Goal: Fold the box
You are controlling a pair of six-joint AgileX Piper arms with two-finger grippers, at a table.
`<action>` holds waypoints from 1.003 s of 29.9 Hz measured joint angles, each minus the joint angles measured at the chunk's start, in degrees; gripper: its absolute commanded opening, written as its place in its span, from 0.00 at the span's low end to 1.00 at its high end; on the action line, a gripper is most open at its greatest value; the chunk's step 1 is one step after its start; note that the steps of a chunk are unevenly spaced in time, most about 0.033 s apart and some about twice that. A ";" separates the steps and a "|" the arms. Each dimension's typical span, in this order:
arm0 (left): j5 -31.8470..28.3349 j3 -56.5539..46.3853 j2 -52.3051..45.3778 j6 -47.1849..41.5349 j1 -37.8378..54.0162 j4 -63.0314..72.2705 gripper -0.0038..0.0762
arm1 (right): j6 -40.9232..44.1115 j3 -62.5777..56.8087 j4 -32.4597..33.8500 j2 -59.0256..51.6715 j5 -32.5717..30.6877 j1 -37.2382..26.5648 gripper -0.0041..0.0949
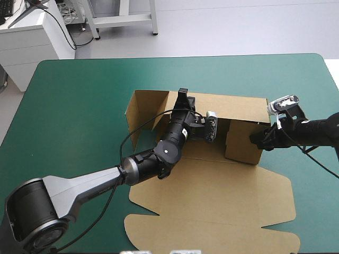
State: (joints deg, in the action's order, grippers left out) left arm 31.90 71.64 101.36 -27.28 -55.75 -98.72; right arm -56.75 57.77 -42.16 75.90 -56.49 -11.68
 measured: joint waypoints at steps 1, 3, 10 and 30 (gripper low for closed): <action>0.00 0.00 0.00 0.00 0.00 0.00 0.04 | -0.92 -0.83 -0.83 0.31 1.14 0.00 0.60; 0.00 0.00 0.00 -0.06 0.05 0.00 0.04 | -1.96 -2.24 -2.14 0.53 3.32 0.00 0.60; 0.00 0.00 0.00 -0.52 0.05 -0.05 0.04 | -2.65 -2.97 -5.15 0.53 5.53 0.00 0.60; -0.11 0.00 0.00 -0.72 0.05 -0.17 0.04 | -2.25 -3.09 -7.27 0.53 8.10 -0.05 0.09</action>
State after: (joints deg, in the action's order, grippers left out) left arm 31.79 71.64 101.36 -28.01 -55.70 -98.88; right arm -59.00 54.68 -49.42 76.43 -48.39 -11.73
